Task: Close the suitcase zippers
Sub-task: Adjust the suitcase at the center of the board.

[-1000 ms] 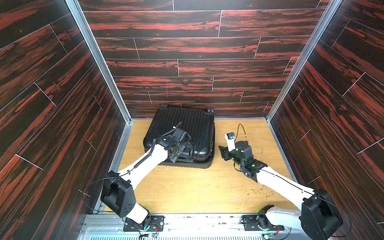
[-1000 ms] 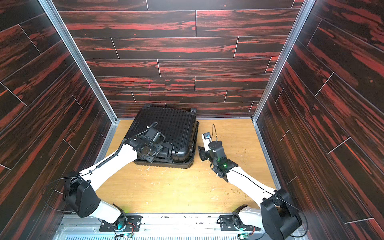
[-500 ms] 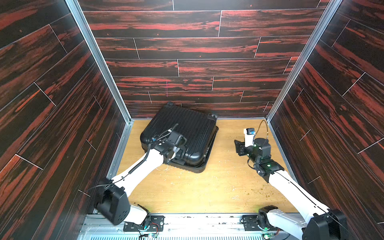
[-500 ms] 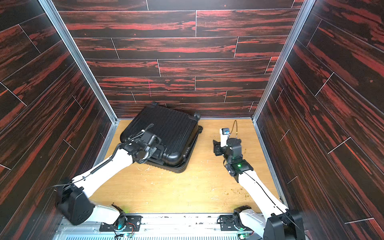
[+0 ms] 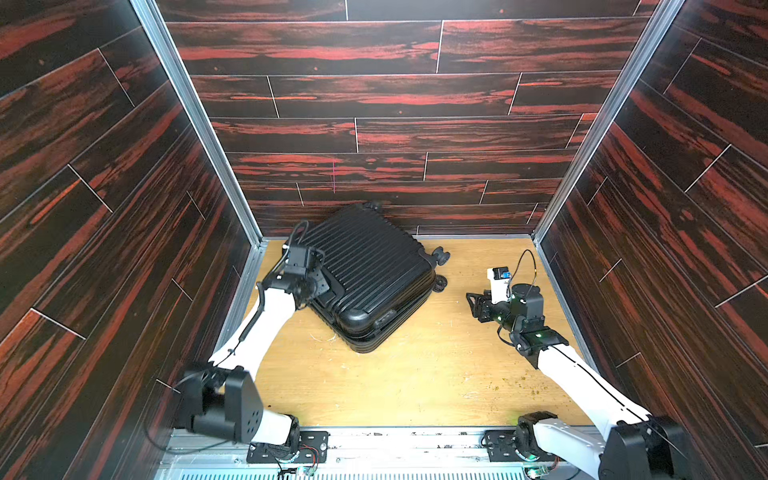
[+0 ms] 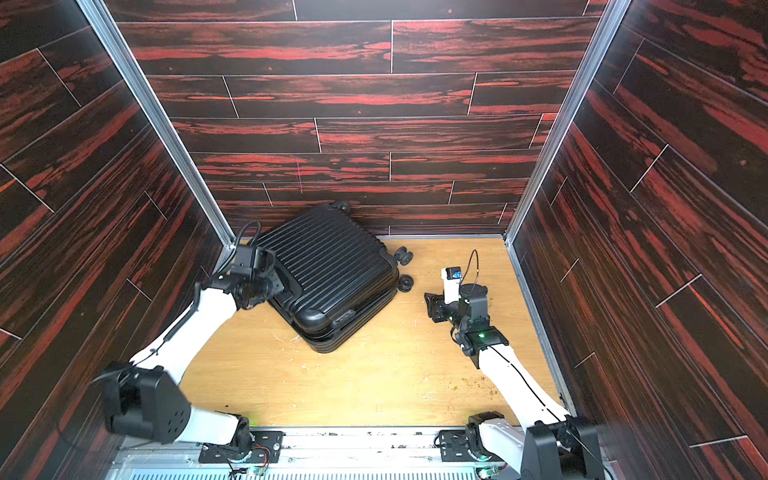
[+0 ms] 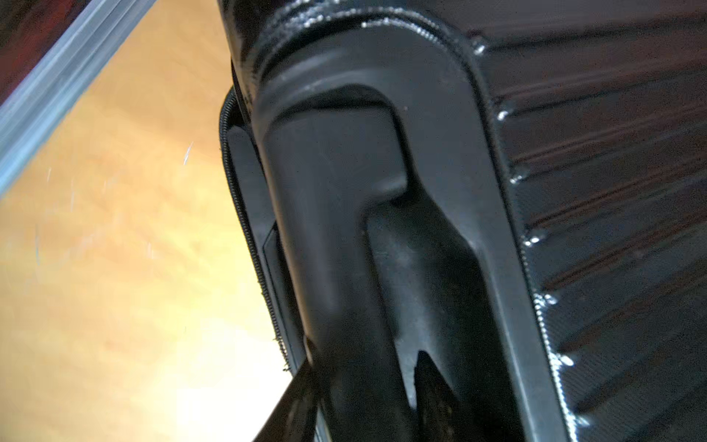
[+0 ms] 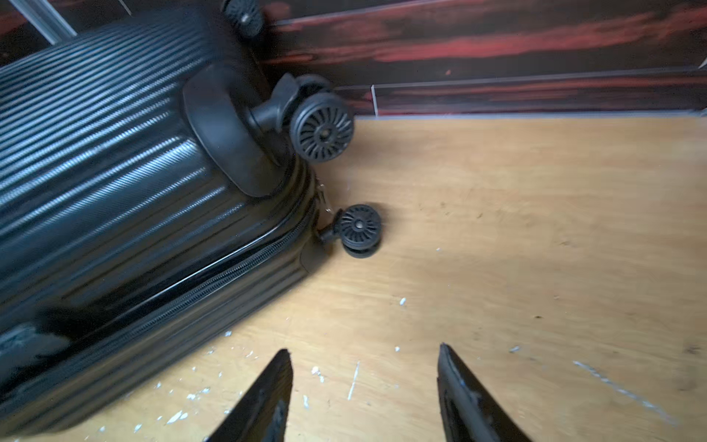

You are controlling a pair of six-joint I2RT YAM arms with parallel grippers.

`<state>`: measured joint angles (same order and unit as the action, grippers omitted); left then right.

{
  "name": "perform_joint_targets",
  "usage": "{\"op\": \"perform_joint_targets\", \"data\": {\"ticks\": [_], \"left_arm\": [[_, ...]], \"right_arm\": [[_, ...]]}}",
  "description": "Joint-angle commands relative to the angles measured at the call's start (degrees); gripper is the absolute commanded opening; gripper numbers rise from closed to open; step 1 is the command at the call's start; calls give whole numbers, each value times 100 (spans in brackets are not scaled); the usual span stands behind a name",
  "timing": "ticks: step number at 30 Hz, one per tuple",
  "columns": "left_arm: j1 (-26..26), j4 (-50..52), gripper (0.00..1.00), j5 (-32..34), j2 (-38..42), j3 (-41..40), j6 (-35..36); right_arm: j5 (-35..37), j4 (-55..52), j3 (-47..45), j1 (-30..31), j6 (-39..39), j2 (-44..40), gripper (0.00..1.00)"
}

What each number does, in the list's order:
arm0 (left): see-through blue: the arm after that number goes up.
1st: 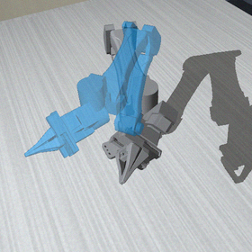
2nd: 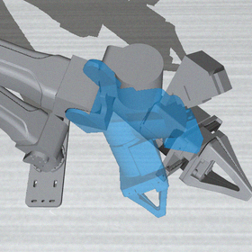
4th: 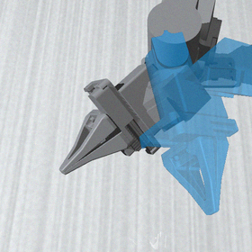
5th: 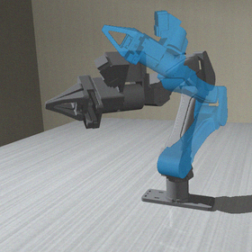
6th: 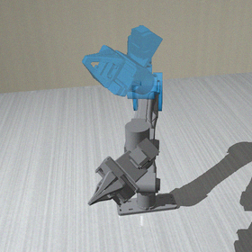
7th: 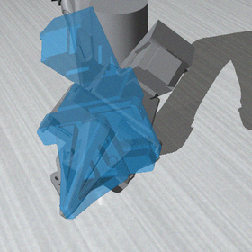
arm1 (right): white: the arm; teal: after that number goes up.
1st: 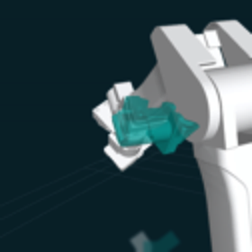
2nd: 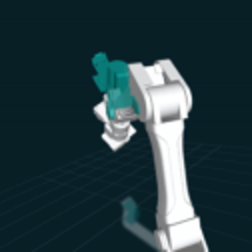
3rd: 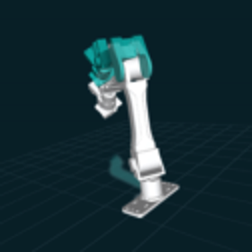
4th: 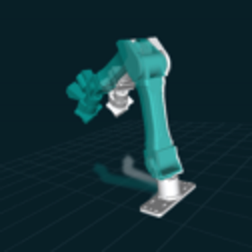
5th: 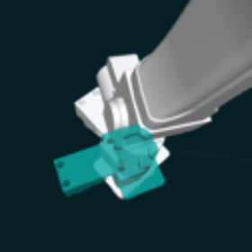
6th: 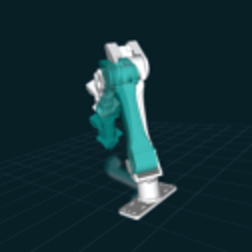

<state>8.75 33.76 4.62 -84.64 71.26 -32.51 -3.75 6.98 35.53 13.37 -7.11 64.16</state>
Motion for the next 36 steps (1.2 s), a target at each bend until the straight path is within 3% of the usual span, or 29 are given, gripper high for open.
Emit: {"op": "perform_joint_targets", "data": {"ticks": [1, 8, 18, 31, 36], "left_arm": [[125, 160, 23, -1074, -121, 481, 1664], [-208, 679, 23, -1705, -651, 1232, 2715], [-577, 1170, 23, -1626, -1661, 2489, 3340], [-585, 1600, 23, -1212, -2545, 3653, 3655], [-594, 1617, 38, -1001, -2656, 3759, 3565]], "right_arm": [[-343, 433, -146, -61, -171, 193, 62], [-645, 1012, -353, -442, -459, 534, 62], [-144, 770, 9, -510, -491, 1165, 61], [-2394, 2000, 89, -413, -115, 1769, 60], [-2666, 2130, 17, -147, -47, 1792, 60]]}}
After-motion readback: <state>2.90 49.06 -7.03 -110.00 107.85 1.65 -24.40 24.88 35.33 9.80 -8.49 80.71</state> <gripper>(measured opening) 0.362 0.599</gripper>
